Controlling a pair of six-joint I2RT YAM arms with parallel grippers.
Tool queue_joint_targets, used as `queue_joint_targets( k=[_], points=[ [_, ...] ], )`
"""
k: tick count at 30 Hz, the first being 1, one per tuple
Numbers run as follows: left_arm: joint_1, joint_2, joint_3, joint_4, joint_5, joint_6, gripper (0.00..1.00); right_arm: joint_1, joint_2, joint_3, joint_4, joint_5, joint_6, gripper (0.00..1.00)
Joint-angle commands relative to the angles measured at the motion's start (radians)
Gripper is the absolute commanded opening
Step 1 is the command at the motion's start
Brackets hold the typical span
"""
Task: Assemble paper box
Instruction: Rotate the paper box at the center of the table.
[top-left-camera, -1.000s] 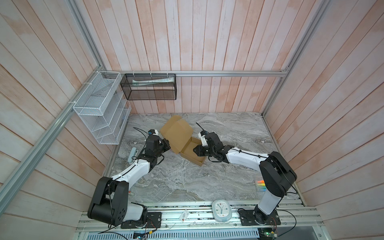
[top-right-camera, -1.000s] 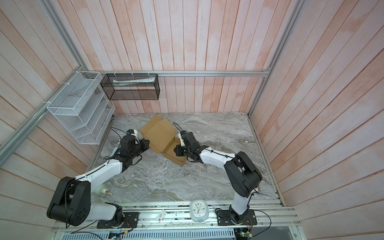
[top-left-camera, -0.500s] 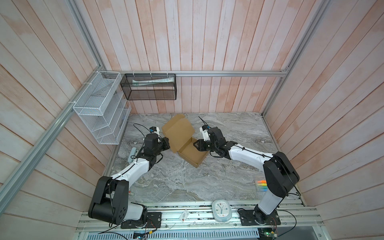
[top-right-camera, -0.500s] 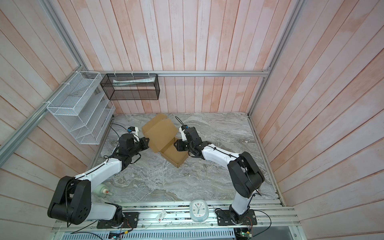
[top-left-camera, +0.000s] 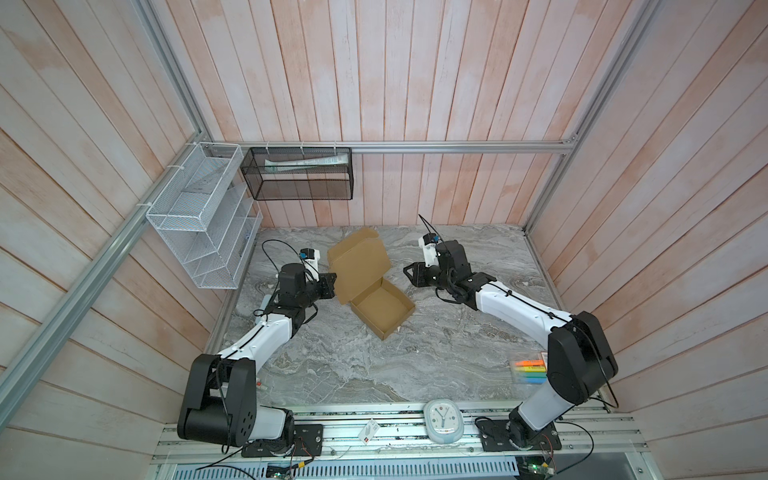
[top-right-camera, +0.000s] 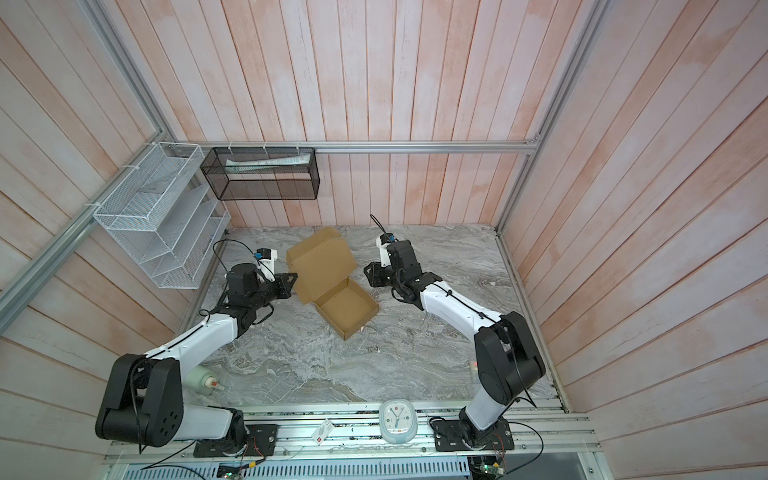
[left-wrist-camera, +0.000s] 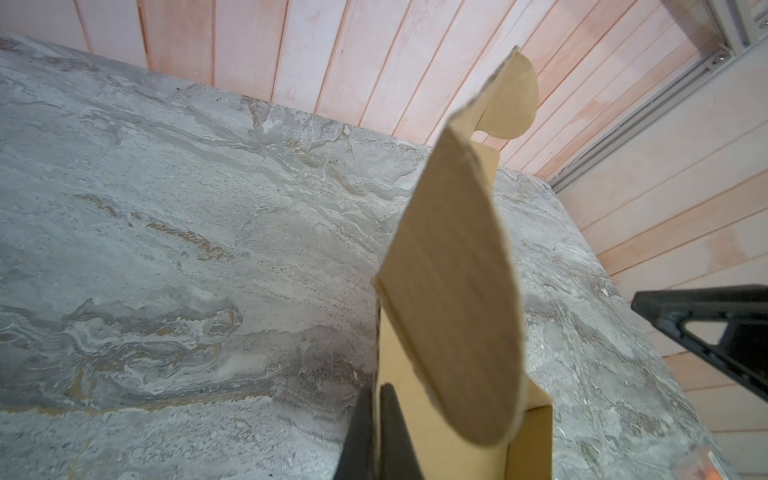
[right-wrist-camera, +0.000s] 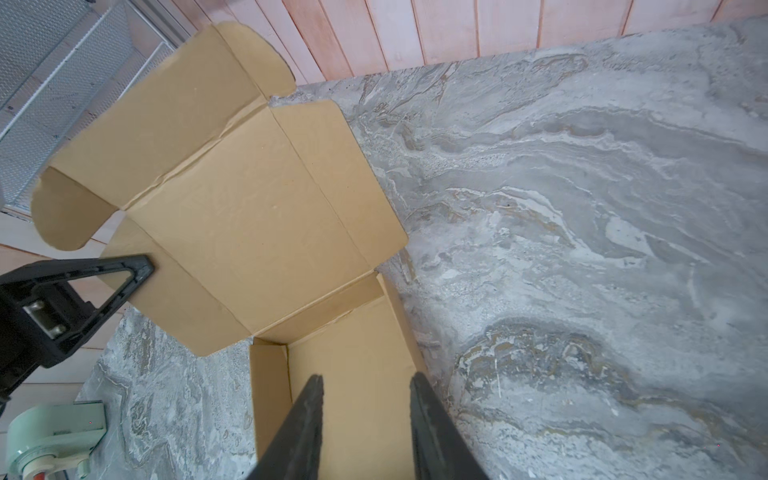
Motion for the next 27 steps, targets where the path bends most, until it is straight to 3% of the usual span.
queue_joint_targets(
  k=[1,17,27],
  points=[
    [0.009,-0.020,0.040,0.016,0.080,0.098,0.00,-0.021,-0.001,0.079,-0.049,0.006,-0.078,0.37],
    [0.011,0.007,0.099,0.013,0.285,0.215,0.00,-0.115,0.163,0.280,-0.081,-0.195,-0.289,0.36],
    [0.010,0.033,0.119,-0.001,0.318,0.257,0.00,-0.120,0.246,0.381,-0.134,-0.260,-0.397,0.36]
  ],
)
